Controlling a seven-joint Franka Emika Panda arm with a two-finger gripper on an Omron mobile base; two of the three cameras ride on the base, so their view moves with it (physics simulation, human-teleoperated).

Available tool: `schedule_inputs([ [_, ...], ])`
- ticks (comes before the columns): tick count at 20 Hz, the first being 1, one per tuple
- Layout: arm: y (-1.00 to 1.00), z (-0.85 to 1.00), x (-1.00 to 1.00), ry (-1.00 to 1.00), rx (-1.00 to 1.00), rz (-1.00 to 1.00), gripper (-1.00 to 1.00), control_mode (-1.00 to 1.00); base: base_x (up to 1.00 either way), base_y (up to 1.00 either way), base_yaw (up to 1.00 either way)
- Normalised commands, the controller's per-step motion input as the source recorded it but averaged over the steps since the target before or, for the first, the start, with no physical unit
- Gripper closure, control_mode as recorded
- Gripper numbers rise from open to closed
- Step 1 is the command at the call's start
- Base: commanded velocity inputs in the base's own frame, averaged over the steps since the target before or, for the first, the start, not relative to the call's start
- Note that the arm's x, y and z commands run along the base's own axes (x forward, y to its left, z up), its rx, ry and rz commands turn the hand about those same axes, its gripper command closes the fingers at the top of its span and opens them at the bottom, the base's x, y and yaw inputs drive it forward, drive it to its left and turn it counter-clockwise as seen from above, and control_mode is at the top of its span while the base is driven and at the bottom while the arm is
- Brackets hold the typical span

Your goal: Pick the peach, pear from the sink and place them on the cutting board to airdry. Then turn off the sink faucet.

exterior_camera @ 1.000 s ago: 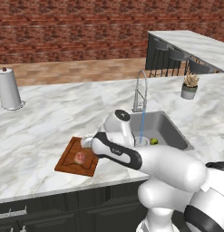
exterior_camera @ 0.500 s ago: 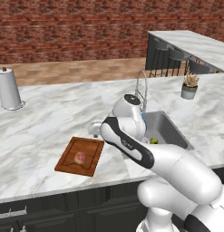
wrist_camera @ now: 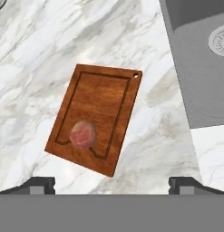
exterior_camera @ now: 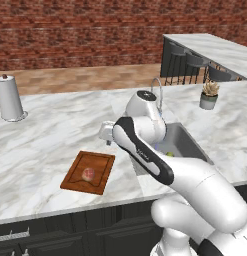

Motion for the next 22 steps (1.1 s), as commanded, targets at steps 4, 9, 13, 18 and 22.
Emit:
schedule_inputs([
  [4,0.00,0.00,-0.48,-0.06,0.00,-0.10,-1.00,-1.00,0.00,0.00,0.00],
  [9,-0.22,0.00,-0.34,-0.02,-0.01,-0.10,-1.00,-1.00,0.00,0.00,0.00],
  [13,-0.31,0.08,-0.19,-0.04,-0.06,-0.01,-1.00,-1.00,0.00,0.00,0.00],
  [18,-0.32,0.14,-0.14,-0.03,-0.11,0.00,-1.00,-1.00,0.00,0.00,0.00],
  [22,-0.23,0.14,0.00,0.00,-0.09,0.07,-1.00,-1.00,0.00,0.00,0.00],
])
